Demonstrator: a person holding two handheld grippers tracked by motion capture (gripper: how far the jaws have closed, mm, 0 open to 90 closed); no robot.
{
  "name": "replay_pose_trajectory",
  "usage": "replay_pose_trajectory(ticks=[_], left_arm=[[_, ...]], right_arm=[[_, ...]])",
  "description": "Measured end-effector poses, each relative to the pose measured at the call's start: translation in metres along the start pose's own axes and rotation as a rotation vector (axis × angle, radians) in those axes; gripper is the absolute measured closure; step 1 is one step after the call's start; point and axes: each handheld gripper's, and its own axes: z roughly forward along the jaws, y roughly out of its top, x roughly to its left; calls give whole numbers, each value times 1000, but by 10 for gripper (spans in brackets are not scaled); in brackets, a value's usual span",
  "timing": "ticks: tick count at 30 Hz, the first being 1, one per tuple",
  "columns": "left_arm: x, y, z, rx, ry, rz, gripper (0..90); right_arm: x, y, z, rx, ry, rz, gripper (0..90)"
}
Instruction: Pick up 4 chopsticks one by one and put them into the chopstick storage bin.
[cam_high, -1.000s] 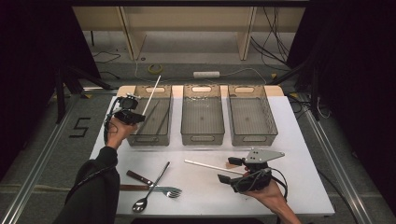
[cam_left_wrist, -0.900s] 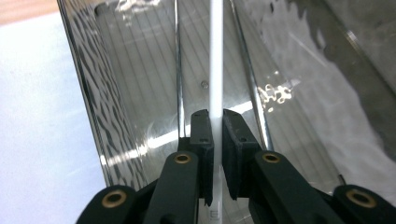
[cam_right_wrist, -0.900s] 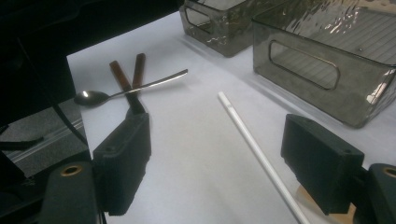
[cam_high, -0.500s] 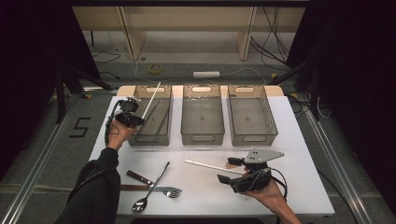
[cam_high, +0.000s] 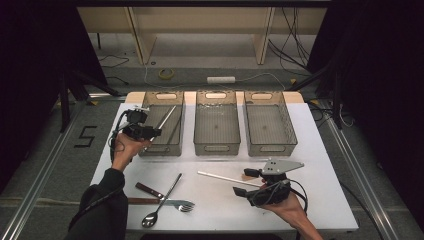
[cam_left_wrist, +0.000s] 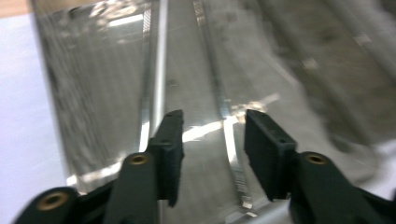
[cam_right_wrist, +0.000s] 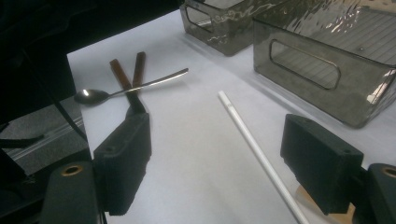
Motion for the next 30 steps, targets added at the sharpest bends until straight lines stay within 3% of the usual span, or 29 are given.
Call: replay_pose_trajectory(ticks=[5,10,19,24,30], left_arm=[[-16,-10,-16,-36,-62,33,430],[-28,-17,-30,-78,-96,55,367],[-45,-35,-35,-128,-168,76,311],[-56,-44,-40,-165,-188,110,289],[-68,-57,-44,-191,-203,147,269]], right_arm=[[1,1,1,6,-6,-9,261],[0,1,2,29,-10,-10,265],[-3,8,5,108,-43,-53,293],[-6,15,10,179,-49,-85,312],[-13,22,18,216,-58,-98,354]])
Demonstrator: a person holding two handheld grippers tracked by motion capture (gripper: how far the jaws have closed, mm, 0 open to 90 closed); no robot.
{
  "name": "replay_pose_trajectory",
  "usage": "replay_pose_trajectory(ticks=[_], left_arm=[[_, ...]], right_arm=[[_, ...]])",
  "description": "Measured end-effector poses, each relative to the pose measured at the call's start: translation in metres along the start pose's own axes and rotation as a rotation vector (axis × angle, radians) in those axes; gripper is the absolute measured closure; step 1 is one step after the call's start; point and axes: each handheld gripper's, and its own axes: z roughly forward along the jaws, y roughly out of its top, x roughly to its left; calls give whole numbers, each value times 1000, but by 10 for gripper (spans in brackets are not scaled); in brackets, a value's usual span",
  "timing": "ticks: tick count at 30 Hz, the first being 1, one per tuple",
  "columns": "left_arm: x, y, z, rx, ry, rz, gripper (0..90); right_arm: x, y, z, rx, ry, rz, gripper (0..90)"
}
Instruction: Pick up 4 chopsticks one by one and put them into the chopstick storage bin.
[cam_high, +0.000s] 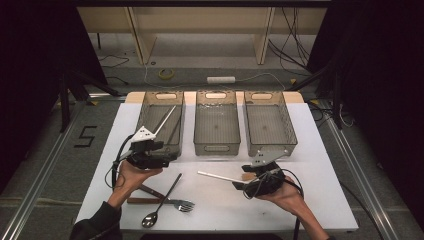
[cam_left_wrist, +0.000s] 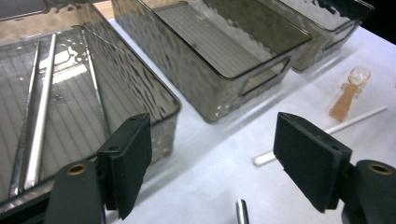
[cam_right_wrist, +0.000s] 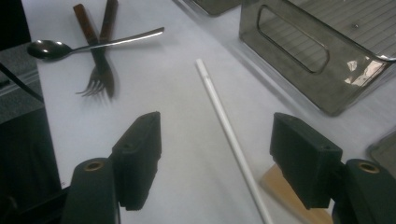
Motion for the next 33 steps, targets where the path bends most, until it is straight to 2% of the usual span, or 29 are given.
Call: replay_pose_trajectory(ticks=[4,7,10,13,20,25,33], left_arm=[[-8,-8,-2,10,-6,31,259],[-12,-15,-3,-4,-25,28,257],[-17,-20,-3,12,-29,49,246],[-19,-23,-4,6,-40,48,243],[-27,-30,-6,19,-37,80,241],[-30,-34,-8,23,-32,96,241],[-29,-36,-11,24,-23,97,241]], right_arm=[[-4,4,7,27,0,-10,386],[-8,7,14,58,3,-24,409],[-10,8,23,98,4,-43,427],[-12,9,30,138,1,-60,468],[-14,16,45,261,-3,-93,547],[-16,21,53,315,4,-111,603],[-18,22,68,395,7,-108,694]])
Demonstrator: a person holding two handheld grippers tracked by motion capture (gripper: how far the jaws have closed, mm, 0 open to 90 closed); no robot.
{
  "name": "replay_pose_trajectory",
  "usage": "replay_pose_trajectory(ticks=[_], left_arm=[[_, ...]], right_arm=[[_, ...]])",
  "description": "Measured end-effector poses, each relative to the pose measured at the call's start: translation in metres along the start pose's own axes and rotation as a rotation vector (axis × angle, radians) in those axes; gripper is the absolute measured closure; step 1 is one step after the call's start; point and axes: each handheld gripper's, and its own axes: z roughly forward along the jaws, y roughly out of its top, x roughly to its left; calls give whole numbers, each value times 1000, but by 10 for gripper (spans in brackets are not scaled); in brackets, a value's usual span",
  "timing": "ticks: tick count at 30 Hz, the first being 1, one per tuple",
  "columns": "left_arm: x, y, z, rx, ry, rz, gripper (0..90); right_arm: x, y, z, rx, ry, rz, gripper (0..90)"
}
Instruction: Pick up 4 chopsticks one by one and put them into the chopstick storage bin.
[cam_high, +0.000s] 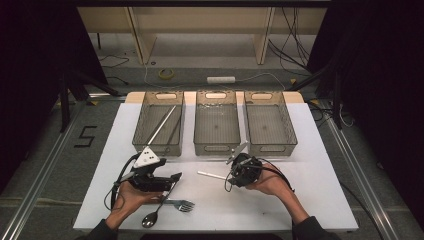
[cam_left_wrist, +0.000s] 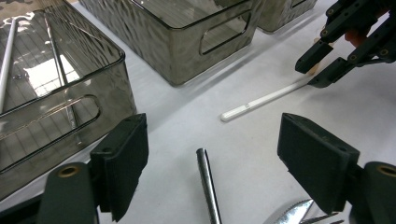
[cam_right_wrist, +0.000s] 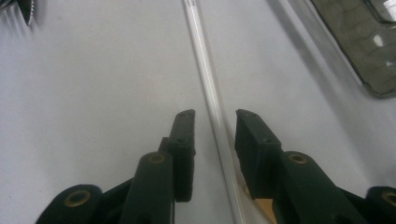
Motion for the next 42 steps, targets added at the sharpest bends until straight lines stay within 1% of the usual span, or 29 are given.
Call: replay_pose_trajectory(ticks=[1,3,4,6,9,12,14,15,18,20,21,22,23,25,26,27,28,29,32,33,34,35,36,39,40,42], left_arm=[[0,0,0,0,0,-1,241],[-1,-1,0,2,0,4,241],[-1,-1,0,4,0,4,241],[-1,-1,0,7,0,7,240],[-2,-1,0,7,1,10,241],[-2,-1,0,11,0,15,240],[-3,-1,0,12,1,17,240],[-3,-1,0,12,1,18,240],[-3,-1,0,12,1,18,240],[-3,-1,0,12,1,19,241],[-3,-1,0,13,0,19,240],[-4,-1,1,13,-1,20,240],[-4,0,1,14,0,21,240],[-4,0,1,17,0,26,240],[-4,0,1,18,0,27,240],[-4,0,1,18,-2,26,240],[-5,0,1,18,-3,27,240],[-5,0,2,19,-3,27,241],[-6,1,2,25,-9,38,241],[-7,1,3,24,-10,39,240],[-7,1,4,26,-14,41,241],[-8,2,4,30,-15,45,241],[-9,2,5,32,-19,48,241],[-11,4,8,38,-28,59,242],[-12,6,10,40,-33,64,243],[-14,7,13,48,-43,77,245]], right_arm=[[0,0,0,10,0,7,704],[-2,0,1,19,3,-3,718],[-2,1,2,20,5,12,723],[-3,1,2,26,8,1,734],[-4,1,5,39,7,2,751],[-5,1,7,51,10,-11,766],[-6,1,7,53,9,-11,776],[-5,1,8,61,10,-2,785],[-7,1,9,71,10,-18,795],[-6,1,10,68,6,-10,798],[-6,2,10,69,6,-14,803],[-5,2,10,75,5,-15,811],[-4,3,9,86,11,-5,816],[-4,3,9,93,11,-13,820],[-4,3,10,89,5,-29,823],[-3,4,9,95,7,-31,827],[-3,4,10,88,3,-45,832],[-4,3,10,86,3,-78,836],[-2,3,10,85,1,-115,853],[-1,4,10,85,2,-108,853],[-1,3,10,80,0,-132,854],[0,3,10,79,5,-127,854],[-1,3,9,75,13,-143,855],[0,3,6,61,19,-147,856],[0,4,4,50,25,-162,856],[2,5,1,48,27,-155,857]])
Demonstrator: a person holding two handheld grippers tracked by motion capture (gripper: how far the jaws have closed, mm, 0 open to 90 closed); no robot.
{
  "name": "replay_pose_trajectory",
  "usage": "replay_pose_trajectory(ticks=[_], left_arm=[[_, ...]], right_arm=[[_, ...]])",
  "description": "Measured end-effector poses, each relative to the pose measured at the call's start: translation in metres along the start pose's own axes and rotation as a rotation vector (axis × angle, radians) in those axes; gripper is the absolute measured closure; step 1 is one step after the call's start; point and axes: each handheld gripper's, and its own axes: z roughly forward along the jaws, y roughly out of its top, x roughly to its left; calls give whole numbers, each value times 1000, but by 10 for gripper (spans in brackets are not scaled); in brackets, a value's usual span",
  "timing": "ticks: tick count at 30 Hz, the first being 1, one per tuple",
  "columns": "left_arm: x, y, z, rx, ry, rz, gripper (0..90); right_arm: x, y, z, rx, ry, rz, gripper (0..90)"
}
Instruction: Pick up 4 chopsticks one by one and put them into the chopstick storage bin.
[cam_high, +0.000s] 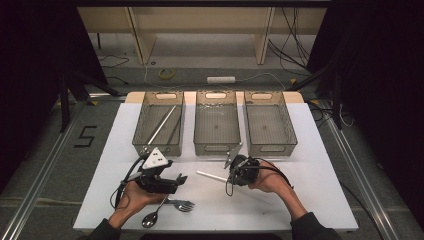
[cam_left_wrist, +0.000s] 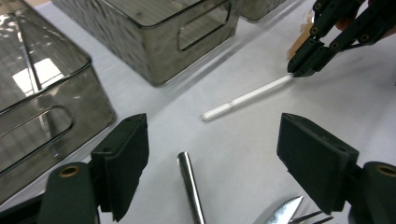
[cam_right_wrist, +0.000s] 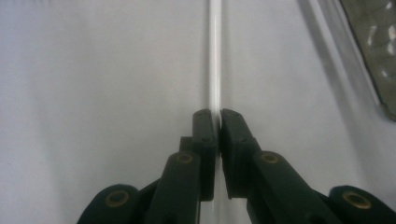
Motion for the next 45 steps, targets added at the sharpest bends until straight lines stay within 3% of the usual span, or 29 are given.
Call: replay_pose_trajectory(ticks=[6,14,18,30,45], left_arm=[[-8,10,27,73,-54,78,258],[-17,26,70,165,-114,226,303],[-21,29,83,196,-134,296,337],[-29,33,103,240,-179,396,450],[-36,33,114,268,-204,456,615]], right_arm=[[0,0,-3,-14,5,-9,858],[1,2,-9,-20,9,-16,858],[1,1,-10,-28,8,-13,858],[3,3,-17,-31,7,-18,858],[4,4,-19,-38,12,-38,857]])
